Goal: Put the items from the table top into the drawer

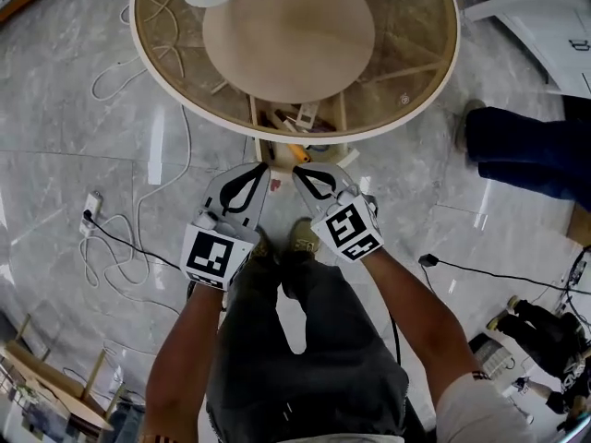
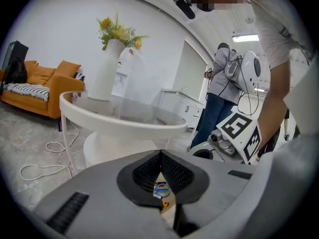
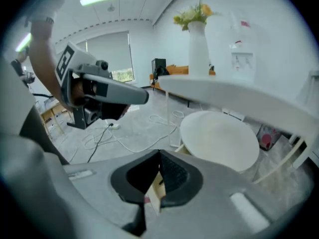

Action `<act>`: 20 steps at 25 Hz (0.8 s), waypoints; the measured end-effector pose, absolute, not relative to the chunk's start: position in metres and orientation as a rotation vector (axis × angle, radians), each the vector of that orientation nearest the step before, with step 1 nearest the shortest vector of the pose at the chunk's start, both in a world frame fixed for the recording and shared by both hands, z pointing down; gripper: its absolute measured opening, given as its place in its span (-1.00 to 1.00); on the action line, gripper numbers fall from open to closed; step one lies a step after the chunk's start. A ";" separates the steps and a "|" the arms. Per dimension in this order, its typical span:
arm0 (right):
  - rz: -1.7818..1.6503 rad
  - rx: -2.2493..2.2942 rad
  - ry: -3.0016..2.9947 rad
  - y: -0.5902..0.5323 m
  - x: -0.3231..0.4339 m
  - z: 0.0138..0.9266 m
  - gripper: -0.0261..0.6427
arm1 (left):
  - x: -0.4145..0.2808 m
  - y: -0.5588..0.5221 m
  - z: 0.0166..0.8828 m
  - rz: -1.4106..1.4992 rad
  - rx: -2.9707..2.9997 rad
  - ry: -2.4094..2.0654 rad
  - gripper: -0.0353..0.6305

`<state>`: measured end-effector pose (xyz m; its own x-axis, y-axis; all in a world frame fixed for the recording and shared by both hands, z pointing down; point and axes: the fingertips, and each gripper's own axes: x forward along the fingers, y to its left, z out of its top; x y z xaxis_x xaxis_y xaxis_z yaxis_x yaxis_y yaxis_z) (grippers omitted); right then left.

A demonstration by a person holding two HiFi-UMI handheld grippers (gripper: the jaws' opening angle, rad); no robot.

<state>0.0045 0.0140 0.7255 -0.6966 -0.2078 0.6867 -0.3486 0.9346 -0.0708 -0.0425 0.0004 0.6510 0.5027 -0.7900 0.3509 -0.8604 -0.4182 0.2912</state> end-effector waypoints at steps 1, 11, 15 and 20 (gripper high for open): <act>0.265 0.403 -2.392 0.017 0.002 0.704 -0.92 | -0.042 0.003 0.636 0.215 2.313 -1.361 -0.89; 0.324 0.541 -2.615 0.023 -0.012 0.495 -0.92 | -0.041 0.025 0.477 0.146 2.327 -1.407 -0.89; 0.323 0.615 -2.694 0.026 -0.014 0.409 -0.92 | -0.040 0.025 0.400 0.058 2.386 -1.439 -0.89; 0.309 0.683 -2.784 0.035 -0.008 0.325 -0.92 | -0.033 0.034 0.319 -0.034 2.445 -1.454 -0.89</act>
